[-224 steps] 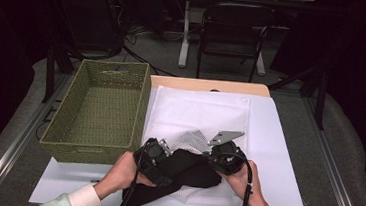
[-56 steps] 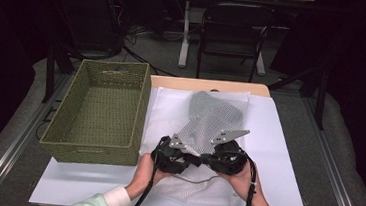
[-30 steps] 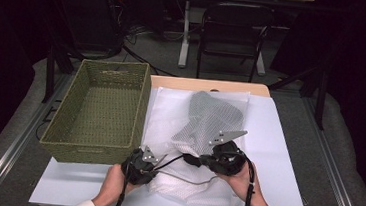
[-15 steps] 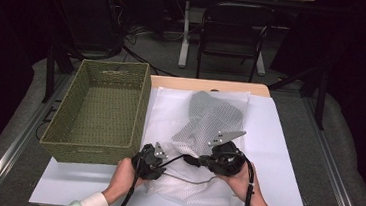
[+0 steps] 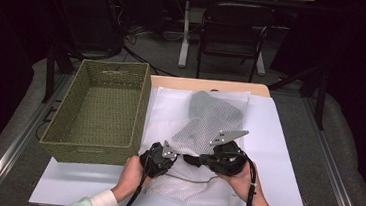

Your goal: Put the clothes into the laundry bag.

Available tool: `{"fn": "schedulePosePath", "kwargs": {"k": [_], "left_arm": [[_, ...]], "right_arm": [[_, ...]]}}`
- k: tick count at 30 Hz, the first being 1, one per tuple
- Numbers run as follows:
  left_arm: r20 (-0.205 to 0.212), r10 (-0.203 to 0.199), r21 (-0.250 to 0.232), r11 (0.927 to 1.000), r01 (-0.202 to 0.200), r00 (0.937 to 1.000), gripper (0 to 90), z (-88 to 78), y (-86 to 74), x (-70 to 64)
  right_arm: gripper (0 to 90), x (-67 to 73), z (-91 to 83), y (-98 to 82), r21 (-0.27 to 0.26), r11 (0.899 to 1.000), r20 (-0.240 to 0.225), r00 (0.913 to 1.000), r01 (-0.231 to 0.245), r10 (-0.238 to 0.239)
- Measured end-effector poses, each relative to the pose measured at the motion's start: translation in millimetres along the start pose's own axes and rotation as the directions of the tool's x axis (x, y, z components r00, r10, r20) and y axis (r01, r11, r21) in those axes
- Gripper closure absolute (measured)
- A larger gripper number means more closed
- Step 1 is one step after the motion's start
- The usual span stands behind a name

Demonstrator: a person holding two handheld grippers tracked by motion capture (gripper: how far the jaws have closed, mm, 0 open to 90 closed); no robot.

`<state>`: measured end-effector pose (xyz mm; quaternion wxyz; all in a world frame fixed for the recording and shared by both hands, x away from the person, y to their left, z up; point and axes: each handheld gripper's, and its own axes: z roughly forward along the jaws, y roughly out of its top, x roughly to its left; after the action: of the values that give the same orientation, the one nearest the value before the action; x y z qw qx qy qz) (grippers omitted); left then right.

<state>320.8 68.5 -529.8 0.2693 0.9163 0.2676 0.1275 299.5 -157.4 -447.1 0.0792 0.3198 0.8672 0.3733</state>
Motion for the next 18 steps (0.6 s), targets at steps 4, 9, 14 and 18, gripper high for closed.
{"fn": "schedulePosePath", "kwargs": {"k": [4, 9, 14, 18], "left_arm": [[-0.042, -0.034, -0.062, 0.9976, 0.031, 0.9985, 86.0, 10.1, 8.8, 0.4], [-0.004, -0.070, -0.030, 0.9971, 0.070, 0.9975, 79.6, 23.7, 11.7, 1.8], [0.035, -0.061, -0.013, 0.9980, 0.062, 0.9975, 66.7, 16.0, 9.5, 2.7], [0.082, -0.047, -0.002, 0.9989, 0.047, 0.9955, 57.7, 5.0, 5.9, 1.6]], "right_arm": [[88.1, 0.6, -1.1, 0.0, -0.007, 1.000, -0.003, 1.0000, -0.003, 0.003], [88.1, -1.1, 0.9, -1.8, 0.003, 1.000, -0.011, 0.9999, -0.009, 0.009], [88.1, -3.4, 1.3, -4.2, 0.011, 1.000, -0.011, 0.9999, -0.013, 0.013], [88.1, -3.8, 0.8, -4.2, 0.010, 1.000, -0.010, 0.9999, -0.011, 0.011]]}}
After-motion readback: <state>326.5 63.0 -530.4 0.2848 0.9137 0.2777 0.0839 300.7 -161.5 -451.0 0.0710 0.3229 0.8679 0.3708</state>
